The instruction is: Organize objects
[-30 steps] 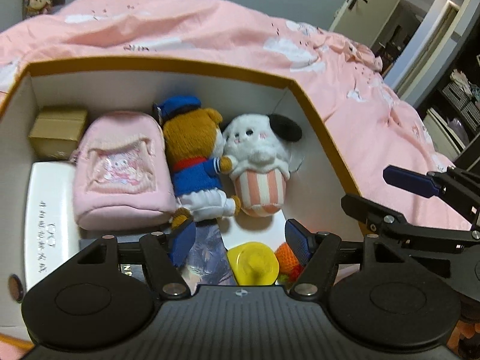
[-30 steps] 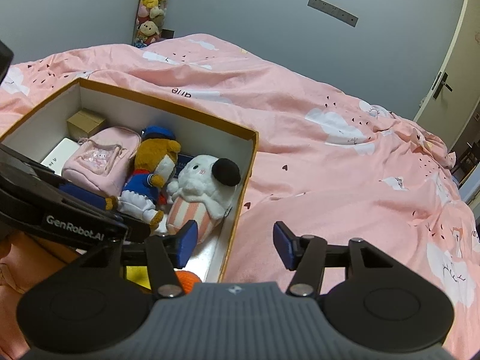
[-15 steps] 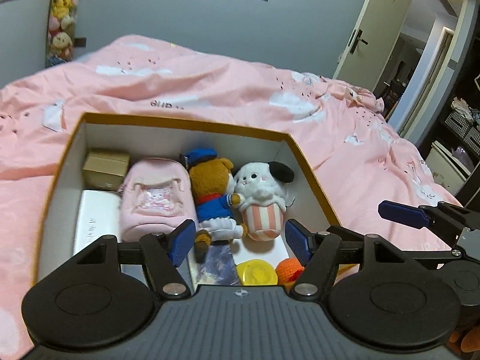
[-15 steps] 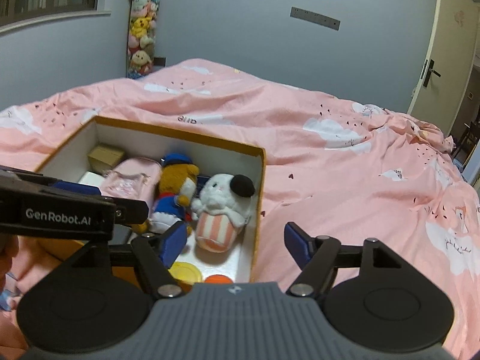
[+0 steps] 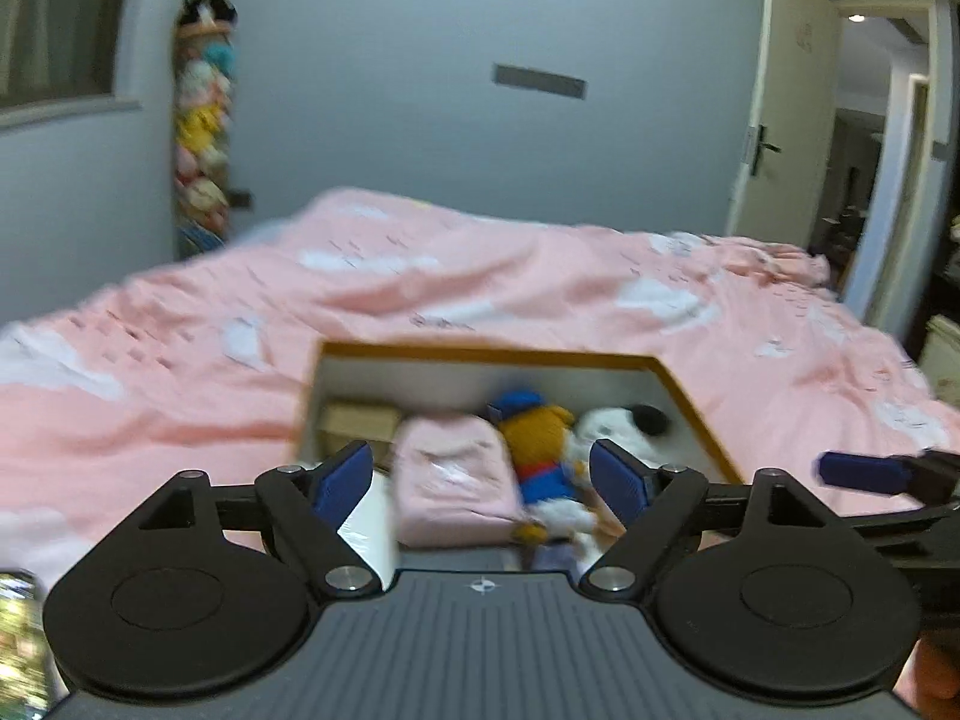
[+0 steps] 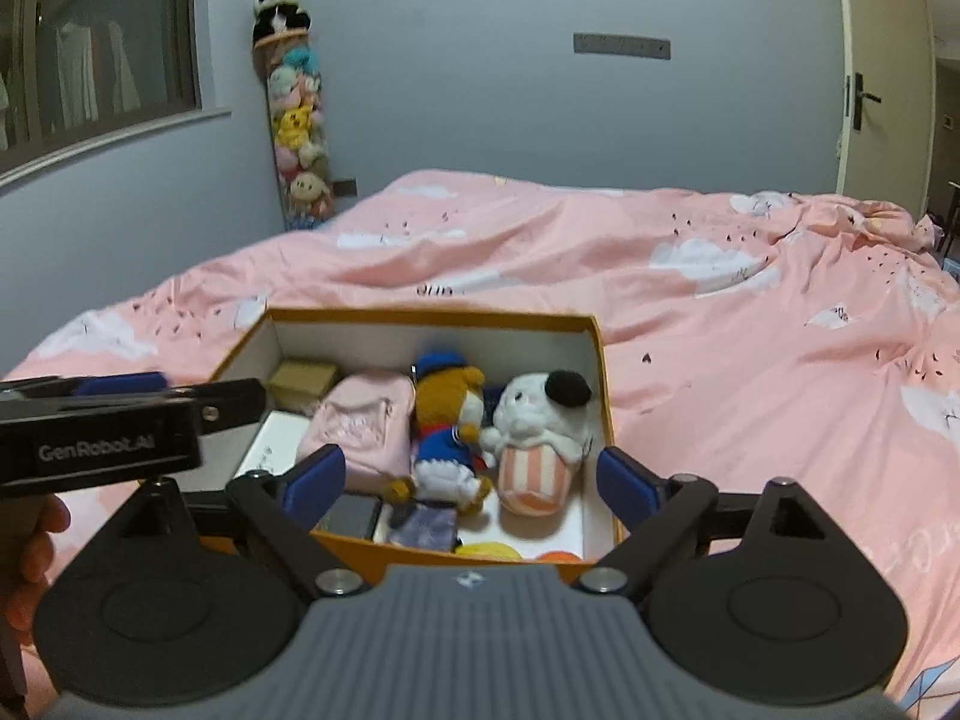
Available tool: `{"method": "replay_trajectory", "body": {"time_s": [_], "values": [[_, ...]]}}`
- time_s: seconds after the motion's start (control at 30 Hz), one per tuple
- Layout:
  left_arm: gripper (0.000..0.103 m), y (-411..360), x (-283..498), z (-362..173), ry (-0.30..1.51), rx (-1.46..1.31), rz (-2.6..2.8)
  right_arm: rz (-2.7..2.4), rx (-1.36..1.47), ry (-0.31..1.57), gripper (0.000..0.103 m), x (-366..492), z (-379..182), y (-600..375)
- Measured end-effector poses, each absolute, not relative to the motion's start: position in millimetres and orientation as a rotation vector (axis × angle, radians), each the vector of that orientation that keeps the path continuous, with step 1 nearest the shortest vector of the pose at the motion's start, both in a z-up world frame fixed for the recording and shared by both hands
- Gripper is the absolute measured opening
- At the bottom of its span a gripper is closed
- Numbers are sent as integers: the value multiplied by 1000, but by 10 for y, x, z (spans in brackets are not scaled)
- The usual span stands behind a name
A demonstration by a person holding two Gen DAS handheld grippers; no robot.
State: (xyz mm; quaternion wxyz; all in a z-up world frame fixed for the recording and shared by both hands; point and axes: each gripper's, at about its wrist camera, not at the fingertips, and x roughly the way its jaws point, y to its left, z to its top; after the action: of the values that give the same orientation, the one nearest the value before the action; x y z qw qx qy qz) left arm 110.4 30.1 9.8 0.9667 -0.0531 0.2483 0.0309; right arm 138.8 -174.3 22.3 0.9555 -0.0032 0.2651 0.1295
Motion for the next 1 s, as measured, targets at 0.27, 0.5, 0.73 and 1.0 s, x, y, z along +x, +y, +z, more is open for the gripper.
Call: {"method": "replay_trajectory", "body": {"time_s": [0.27, 0.5, 0.73, 1.0], "values": [[98, 394, 1016, -43, 526, -120, 115, 246, 39, 513, 99, 1328, 172, -1711], [98, 295, 1065, -260, 658, -121, 120, 214, 4, 558, 99, 1320, 27, -1677], [98, 234, 1044, -347, 666, -95, 146, 209, 35, 579, 99, 1320, -92, -1741], [98, 154, 1016, -384, 665, -49, 156, 212, 27, 581, 99, 1260, -121, -1738]]}}
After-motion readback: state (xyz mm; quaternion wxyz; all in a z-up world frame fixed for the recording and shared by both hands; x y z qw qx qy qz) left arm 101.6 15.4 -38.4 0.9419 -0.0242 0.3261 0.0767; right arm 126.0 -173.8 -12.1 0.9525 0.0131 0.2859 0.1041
